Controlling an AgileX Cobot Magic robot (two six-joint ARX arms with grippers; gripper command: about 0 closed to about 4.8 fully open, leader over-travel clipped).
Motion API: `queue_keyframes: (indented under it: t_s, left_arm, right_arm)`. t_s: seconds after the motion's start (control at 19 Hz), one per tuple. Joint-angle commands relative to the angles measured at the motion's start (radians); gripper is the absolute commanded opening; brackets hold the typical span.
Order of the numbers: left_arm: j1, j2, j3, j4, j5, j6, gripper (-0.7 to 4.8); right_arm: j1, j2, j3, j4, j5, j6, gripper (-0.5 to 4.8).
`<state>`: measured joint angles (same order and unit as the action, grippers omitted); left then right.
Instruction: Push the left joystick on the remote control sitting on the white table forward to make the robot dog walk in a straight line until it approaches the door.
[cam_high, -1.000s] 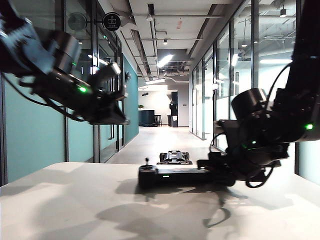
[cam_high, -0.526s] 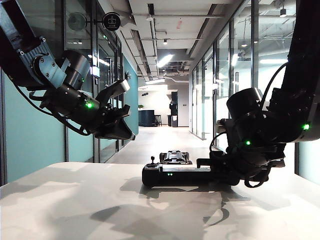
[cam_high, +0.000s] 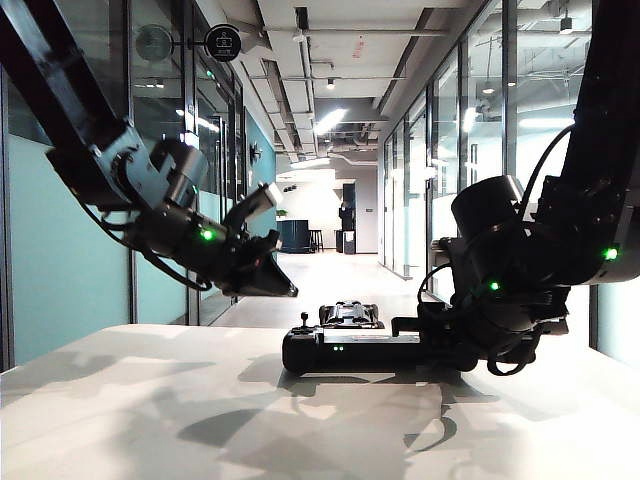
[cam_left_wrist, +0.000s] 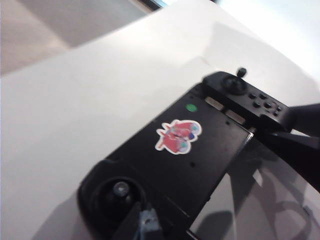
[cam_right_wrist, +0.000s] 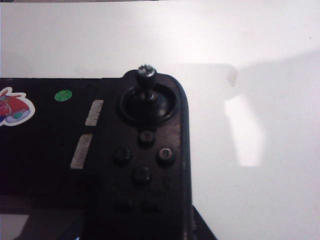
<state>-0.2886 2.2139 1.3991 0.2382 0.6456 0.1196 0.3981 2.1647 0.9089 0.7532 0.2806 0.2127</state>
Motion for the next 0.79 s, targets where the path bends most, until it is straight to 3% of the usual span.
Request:
queue_keyframes:
  t_s: [0.05, 0.68, 0.79]
  left_arm:
    - [-0.002, 0.037, 0.051, -0.043, 0.04, 0.006, -0.06]
    - [-0.003, 0.135, 0.171, -0.087, 0.047, 0.03, -0.05]
    - [-0.003, 0.136, 0.175, -0.085, 0.009, 0.03, -0.06]
  right_arm:
    - [0.002, -0.005, 0.004, 0.037, 0.005, 0.004, 2.2]
    - [0.002, -0.005, 0.004, 0.037, 0.005, 0.004, 2.2]
    - [0.002, -0.005, 0.004, 0.037, 0.005, 0.004, 2.2]
